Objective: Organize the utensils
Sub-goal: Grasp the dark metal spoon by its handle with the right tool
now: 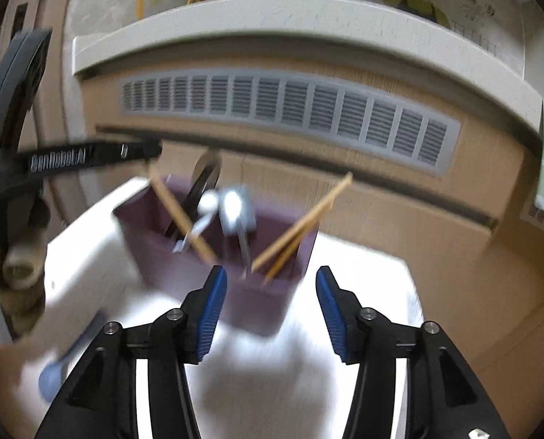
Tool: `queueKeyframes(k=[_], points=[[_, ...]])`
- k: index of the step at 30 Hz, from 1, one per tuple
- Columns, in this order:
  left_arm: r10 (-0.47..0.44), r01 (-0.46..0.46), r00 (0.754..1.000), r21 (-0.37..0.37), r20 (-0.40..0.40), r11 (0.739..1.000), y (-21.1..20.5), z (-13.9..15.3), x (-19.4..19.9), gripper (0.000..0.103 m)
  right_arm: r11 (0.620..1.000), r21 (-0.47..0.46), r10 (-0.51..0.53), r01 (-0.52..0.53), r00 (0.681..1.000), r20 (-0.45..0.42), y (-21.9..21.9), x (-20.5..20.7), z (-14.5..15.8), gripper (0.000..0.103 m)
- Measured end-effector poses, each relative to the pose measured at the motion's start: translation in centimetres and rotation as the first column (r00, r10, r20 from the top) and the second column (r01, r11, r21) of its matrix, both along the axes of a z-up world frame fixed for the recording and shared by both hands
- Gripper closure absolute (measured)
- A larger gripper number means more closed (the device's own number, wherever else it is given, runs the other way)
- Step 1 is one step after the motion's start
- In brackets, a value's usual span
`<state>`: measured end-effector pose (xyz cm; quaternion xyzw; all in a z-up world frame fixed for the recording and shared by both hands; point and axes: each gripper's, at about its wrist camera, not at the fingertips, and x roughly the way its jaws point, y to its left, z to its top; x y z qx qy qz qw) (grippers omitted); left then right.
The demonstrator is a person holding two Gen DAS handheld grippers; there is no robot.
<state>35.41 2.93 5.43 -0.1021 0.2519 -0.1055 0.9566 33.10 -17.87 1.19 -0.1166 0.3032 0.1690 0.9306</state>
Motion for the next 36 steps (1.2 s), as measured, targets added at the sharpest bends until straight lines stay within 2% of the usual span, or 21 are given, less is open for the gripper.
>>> queueKeyframes(k=[5,9,10,11,13,14,20,24,28,30,31,36], points=[[-0.001,0.001,1.000,0.023,0.008,1.000,-0.1,0.6,-3.2,0.055,1.000,-0.014,-0.011,0.009,0.988,-0.152,-1.1,-1.9,-3.4,0.053],[0.003,-0.002,1.000,0.062,-0.015,0.998,-0.1,0.4,-6.1,0.052,0.998,-0.051,-0.053,0.042,0.974,-0.221,-2.1,-2.8,-6.4,0.054],[0.006,-0.004,1.000,0.066,-0.026,0.998,0.0,0.2,-6.6,0.050,0.996,-0.067,-0.068,0.054,0.971,-0.231,-2.3,-3.1,-7.0,0.059],[0.010,-0.006,0.999,0.072,-0.053,0.997,0.3,-0.3,-7.4,0.048,0.995,-0.079,-0.082,0.065,0.967,-0.243,-2.5,-3.3,-7.5,0.066],[0.017,-0.008,0.995,0.091,-0.101,0.996,0.7,-1.4,-8.8,0.041,0.994,-0.082,-0.090,0.070,0.958,-0.273,-3.1,-4.0,-8.3,0.072],[0.022,-0.011,0.993,0.098,-0.116,0.995,0.9,-1.8,-9.3,0.038,0.994,-0.080,-0.093,0.073,0.955,-0.281,-3.3,-4.4,-8.5,0.072],[0.048,-0.017,0.965,0.121,-0.259,0.992,2.6,-6.6,-13.8,0.038,0.996,-0.082,-0.065,0.041,0.948,-0.311,-4.1,-9.3,-9.5,0.072],[0.055,-0.018,0.946,0.119,-0.319,0.993,3.1,-8.8,-15.7,0.037,0.999,-0.041,0.006,-0.023,0.932,-0.362,-3.1,-12.6,-9.0,0.071],[0.058,-0.019,0.934,0.114,-0.353,0.993,3.6,-10.3,-17.0,0.036,0.990,0.013,0.131,-0.137,0.911,-0.390,-1.2,-15.4,-8.3,0.070],[0.054,-0.015,0.930,0.111,-0.364,0.994,3.7,-10.7,-17.5,0.035,0.982,0.018,0.182,-0.189,0.910,-0.373,0.1,-16.2,-7.9,0.060],[0.054,-0.015,0.929,0.111,-0.366,0.994,3.8,-10.8,-17.8,0.034,0.979,0.013,0.193,-0.202,0.912,-0.361,0.6,-16.2,-7.8,0.051],[0.048,-0.005,0.925,0.115,-0.376,0.993,4.2,-10.9,-18.6,0.032,0.960,-0.011,0.261,-0.279,0.910,-0.321,3.6,-14.4,-7.9,0.050]])
